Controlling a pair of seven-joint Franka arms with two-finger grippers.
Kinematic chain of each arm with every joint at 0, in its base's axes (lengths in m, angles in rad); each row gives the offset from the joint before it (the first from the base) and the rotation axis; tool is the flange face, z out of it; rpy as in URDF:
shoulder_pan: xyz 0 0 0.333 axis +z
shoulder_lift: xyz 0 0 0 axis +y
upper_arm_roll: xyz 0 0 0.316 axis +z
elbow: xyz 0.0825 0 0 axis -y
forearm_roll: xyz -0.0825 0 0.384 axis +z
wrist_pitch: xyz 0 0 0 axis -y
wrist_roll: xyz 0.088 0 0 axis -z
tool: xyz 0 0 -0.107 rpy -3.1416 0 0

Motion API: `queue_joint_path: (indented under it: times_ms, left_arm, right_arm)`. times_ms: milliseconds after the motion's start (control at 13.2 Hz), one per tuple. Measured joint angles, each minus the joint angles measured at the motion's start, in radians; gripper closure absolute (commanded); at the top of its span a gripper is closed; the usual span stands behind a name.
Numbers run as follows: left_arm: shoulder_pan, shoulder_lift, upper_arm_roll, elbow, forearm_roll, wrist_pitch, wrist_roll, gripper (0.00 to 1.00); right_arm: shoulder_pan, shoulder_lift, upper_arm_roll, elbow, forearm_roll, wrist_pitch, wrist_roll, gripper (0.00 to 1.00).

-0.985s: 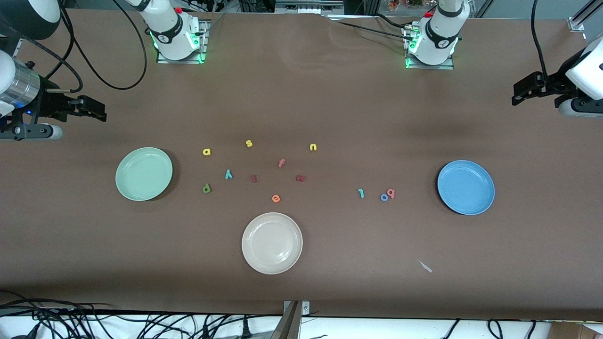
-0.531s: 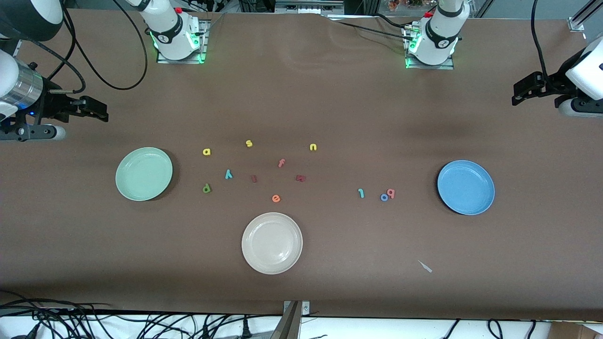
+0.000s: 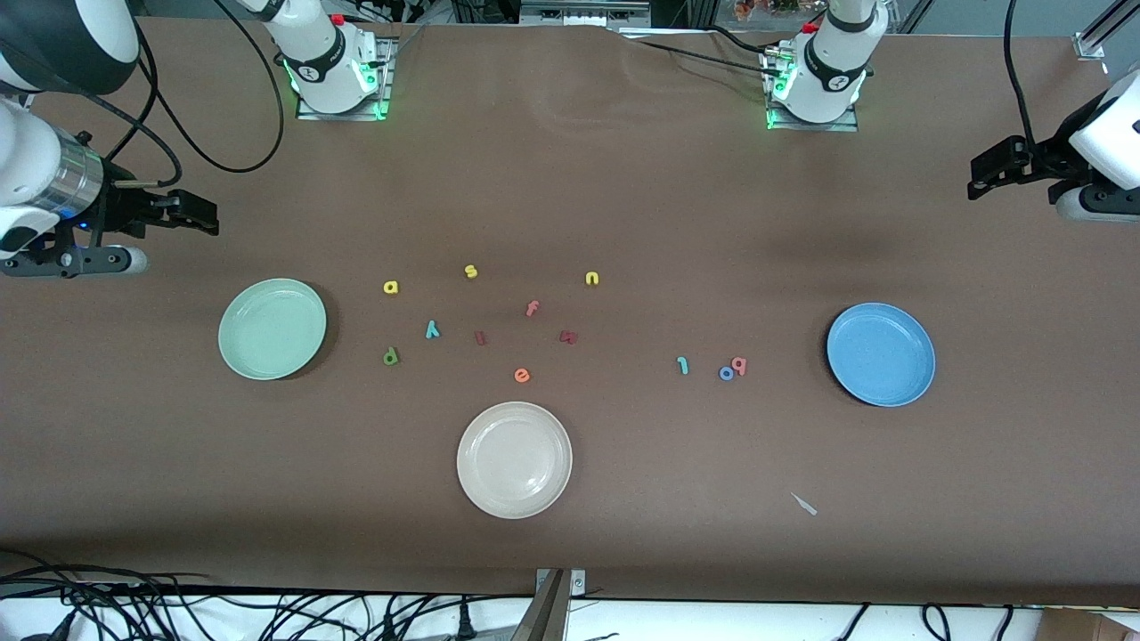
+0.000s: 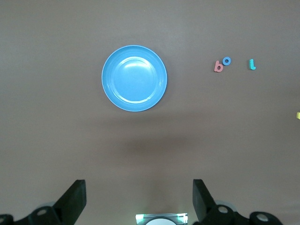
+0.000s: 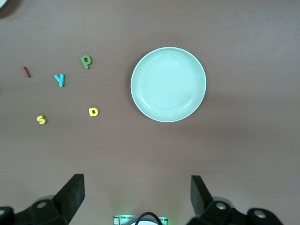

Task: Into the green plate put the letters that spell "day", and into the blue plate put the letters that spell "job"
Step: 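Move the right gripper over the yellow D beside the green plate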

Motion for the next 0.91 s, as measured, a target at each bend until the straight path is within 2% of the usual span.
queue_joint_path:
  times_ms: [909]
  left_arm:
    - [-0.004, 0.001, -0.007, 0.0, 0.0, 0.0, 0.0, 0.0]
  right_arm:
    - [0.003, 0.02, 0.001, -0.011, 0.008, 0.022, 0.001, 0.0]
